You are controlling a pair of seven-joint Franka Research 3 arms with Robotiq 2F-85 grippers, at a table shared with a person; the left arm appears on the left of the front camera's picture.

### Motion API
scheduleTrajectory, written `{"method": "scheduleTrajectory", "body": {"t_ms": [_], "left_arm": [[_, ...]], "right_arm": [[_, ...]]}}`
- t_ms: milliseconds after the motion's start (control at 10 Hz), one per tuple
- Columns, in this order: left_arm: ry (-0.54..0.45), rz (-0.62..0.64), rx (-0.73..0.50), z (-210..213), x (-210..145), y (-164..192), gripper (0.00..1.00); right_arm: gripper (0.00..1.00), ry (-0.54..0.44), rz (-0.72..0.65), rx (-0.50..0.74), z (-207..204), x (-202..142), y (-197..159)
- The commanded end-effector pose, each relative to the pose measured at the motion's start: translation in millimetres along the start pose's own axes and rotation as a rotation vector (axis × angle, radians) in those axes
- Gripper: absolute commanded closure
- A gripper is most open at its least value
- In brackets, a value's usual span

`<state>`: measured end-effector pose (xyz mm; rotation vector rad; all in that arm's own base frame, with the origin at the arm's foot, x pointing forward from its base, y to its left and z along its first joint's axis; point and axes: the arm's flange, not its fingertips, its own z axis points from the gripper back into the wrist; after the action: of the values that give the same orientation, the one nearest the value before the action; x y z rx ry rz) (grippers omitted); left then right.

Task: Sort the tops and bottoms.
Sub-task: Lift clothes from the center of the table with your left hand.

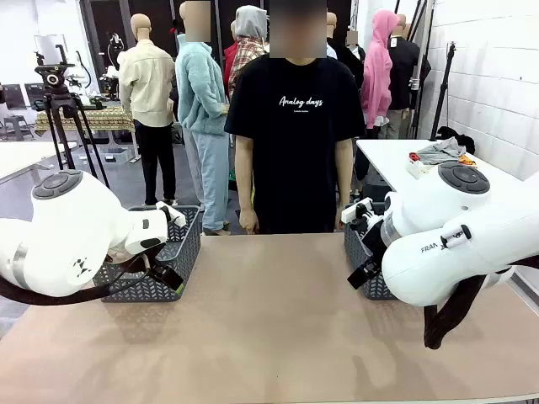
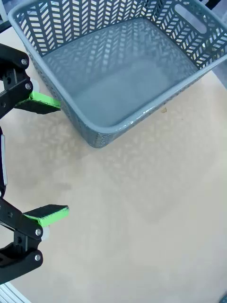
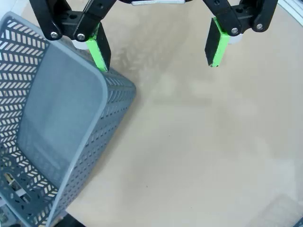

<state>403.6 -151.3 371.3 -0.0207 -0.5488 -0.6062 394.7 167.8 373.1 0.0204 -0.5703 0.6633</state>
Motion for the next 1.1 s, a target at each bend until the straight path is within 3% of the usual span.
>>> {"method": "scheduleTrajectory", "body": {"t_ms": [0,1000], "left_arm": [[0.000,0.000,0.000,0.0,0.0,0.0,0.00],[0.000,0.000,0.000,0.0,0.0,0.0,0.00]], "right_arm": [[0.00,-0.001,0.000,0.000,0.1,0.1,0.0],[0.00,-0.001,0.000,0.000,0.1,0.1,0.0]]}}
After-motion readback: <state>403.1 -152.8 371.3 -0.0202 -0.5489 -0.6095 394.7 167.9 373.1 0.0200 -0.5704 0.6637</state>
